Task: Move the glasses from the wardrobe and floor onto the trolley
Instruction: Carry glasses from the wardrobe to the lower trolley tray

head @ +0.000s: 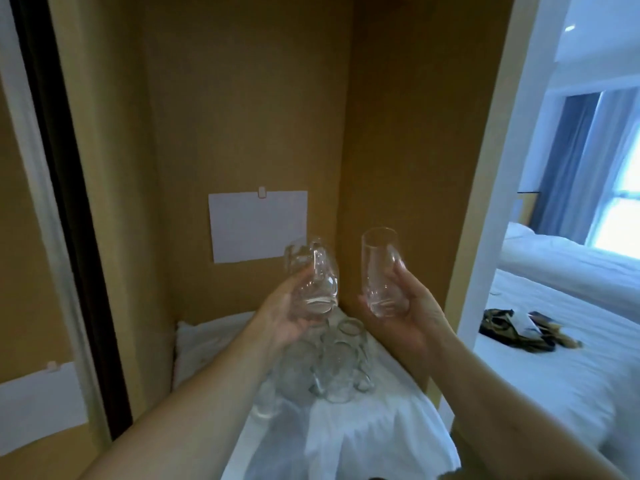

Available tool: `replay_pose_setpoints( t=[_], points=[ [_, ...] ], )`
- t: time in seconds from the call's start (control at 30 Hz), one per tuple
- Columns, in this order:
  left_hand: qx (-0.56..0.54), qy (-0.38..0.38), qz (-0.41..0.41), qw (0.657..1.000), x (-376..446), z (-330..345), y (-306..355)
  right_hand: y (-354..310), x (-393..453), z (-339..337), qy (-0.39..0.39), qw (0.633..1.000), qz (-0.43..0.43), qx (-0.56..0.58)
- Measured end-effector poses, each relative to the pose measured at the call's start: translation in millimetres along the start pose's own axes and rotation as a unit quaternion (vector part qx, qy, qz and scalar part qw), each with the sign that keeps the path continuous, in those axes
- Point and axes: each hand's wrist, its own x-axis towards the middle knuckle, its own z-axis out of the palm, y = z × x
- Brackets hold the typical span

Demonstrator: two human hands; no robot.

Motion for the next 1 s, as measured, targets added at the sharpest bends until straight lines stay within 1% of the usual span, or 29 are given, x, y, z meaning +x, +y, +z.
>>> replay_pose_setpoints(
  t=[0.13, 0.23, 0.3, 0.4, 0.5, 0.6, 0.73, 0.9, 1.0],
  points=[
    [0.04, -0.09, -0.028, 0.995, 1.9, 31.2, -21.4, -25.8, -33.5, -18.6, 0.019, 0.999, -0.038, -0.001],
    [0.063, -0.158, -0.034, 0.985, 5.7, 66.5, -43.4, -53.0, -56.7, -37.8, 0.02, 0.997, -0.063, -0.047],
    [0.044, -0.175, -0.042, 0.983, 9.9, 93.2, -62.4, -75.1, -73.2, -54.6, 0.011, 0.996, -0.067, -0.063],
    [0.009, -0.203, -0.05, 0.978, 13.2, 141.2, -100.0, -112.5, -101.8, -84.4, 0.014, 0.996, -0.074, -0.054],
    [0.01, -0.214, -0.069, 0.974, 18.5, 192.6, -143.2, -153.8, -134.6, -118.4, 0.045, 0.992, -0.1, -0.07],
    [0.02, -0.225, -0.109, 0.968, 26.1, 239.7, -182.8, -194.7, -168.8, -152.1, 0.082, 0.985, -0.128, -0.085],
    [0.057, -0.26, -0.125, 0.956, 38.2, 300.6, -236.0, -244.6, -217.8, -194.1, 0.113, 0.979, -0.15, -0.079],
    [0.074, -0.292, -0.146, 0.942, 46.0, 374.0, -301.5, -299.7, -276.3, -242.7, 0.174, 0.965, -0.185, -0.072],
    [0.071, -0.308, -0.186, 0.93, 48.5, 412.0, -339.4, -326.7, -311.8, -266.0, 0.2, 0.958, -0.2, -0.052]
  ],
)
